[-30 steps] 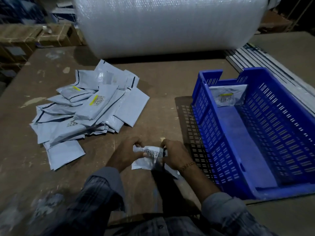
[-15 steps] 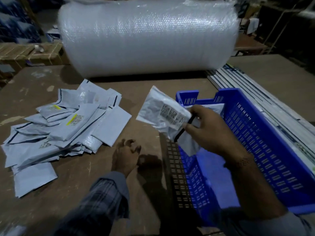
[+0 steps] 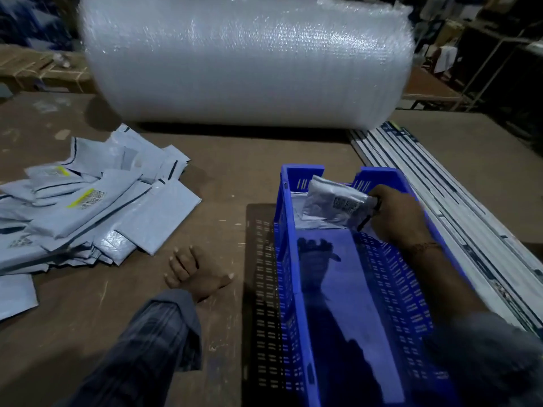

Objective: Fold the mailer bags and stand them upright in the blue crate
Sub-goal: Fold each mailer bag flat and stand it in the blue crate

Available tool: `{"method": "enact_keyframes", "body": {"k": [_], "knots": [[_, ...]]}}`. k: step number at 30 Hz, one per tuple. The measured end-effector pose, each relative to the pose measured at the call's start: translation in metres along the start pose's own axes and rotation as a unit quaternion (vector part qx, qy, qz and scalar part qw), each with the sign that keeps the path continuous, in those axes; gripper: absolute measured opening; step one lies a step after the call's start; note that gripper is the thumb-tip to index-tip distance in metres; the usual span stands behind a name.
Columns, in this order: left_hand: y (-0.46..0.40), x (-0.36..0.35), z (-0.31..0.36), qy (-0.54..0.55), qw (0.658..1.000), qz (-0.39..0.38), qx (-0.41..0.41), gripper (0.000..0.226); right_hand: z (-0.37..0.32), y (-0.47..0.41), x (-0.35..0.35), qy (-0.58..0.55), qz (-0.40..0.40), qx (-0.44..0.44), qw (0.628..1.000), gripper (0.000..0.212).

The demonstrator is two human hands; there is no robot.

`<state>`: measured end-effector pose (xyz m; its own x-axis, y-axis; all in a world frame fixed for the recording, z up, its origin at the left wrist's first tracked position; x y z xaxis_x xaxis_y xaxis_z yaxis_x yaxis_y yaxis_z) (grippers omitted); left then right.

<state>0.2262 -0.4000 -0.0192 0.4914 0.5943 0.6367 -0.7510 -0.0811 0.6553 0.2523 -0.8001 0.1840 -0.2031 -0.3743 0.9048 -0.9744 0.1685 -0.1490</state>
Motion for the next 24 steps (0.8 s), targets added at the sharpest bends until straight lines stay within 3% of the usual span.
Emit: {"method": "enact_keyframes", "body": {"k": [2,6,11,17,22,24], "knots": [[-0.003,-0.001,-0.001,-0.022,1.0,0.007,-0.001,0.136,0.01,-0.018,-0.024,0.031,-0.048,0.011,0.998,0.028],[-0.029,-0.003,-0.02,-0.029,0.999,0.017,0.043,0.166,0.023,-0.045,-0.073,0.069,-0.103,0.048,0.991,0.026],[-0.009,0.0,-0.003,-0.069,0.997,0.028,0.033,0.14,0.036,-0.054,-0.107,0.128,-0.029,0.079,0.988,0.027],[-0.017,-0.001,-0.009,-0.085,0.995,0.024,0.046,0.139,0.037,-0.055,-0.112,0.132,0.051,0.078,0.987,0.028],[0.015,0.012,0.019,-0.076,0.996,-0.039,0.019,0.107,0.007,-0.042,-0.09,0.094,0.074,0.052,0.991,0.027],[0.003,0.008,0.009,-0.062,0.997,-0.05,0.015,0.108,-0.016,-0.034,-0.078,0.073,0.076,0.064,0.992,0.028]]}}
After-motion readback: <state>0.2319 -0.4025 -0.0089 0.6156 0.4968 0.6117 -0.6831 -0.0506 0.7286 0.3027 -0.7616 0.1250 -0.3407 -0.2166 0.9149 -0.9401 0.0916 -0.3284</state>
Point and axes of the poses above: each hand's wrist, its own y-axis away from the middle knuckle, its own x-axis out of the back of the hand, z = x × y, the point moved 2 cm from there along -y, towards the middle knuckle, and after that the axes turned 8 degrees about -y, right-handed, at the moved point
